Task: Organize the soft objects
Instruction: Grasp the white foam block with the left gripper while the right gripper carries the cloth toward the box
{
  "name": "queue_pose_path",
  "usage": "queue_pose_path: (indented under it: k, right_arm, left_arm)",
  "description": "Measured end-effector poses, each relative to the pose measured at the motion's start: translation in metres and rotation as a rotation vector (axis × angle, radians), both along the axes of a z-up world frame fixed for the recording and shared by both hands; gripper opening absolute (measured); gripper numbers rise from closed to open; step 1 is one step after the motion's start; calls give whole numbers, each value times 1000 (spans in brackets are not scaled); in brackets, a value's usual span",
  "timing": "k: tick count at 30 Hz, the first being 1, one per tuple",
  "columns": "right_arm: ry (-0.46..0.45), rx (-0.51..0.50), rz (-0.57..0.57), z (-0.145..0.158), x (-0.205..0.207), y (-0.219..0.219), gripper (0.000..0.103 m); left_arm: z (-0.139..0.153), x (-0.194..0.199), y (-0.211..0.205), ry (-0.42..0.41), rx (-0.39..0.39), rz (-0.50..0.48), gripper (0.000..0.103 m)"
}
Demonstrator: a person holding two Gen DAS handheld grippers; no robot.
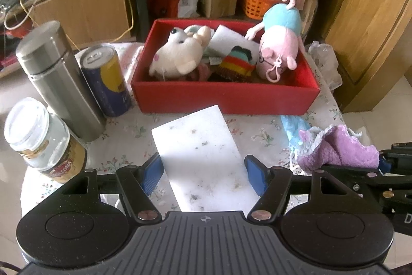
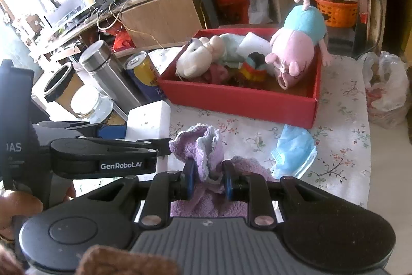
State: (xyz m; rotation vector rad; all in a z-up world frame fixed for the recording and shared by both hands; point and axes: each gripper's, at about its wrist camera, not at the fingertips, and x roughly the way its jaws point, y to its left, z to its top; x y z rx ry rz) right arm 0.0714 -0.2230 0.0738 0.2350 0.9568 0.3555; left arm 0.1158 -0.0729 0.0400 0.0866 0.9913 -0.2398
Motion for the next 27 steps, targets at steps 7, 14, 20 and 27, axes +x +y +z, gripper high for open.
queue_pose_path:
  k: [7,14,20,27]
  right_arm:
    - [-32,9,0,12,-15,-4,0]
    - [-55,5,7,20,-23,-4,0]
    - [-83,10,6,31,-31,-5,0]
    - [-113,24,7,40,-33,-4,0]
  left_arm:
    - [11,-12,-3,-28,0,-17,68]
    - [22,-22,-5,-55,-3,-28,68]
    - [32,-27,-5,-85,-8,-30,68]
    - [40,-26,-6,-117,-16,-27,68]
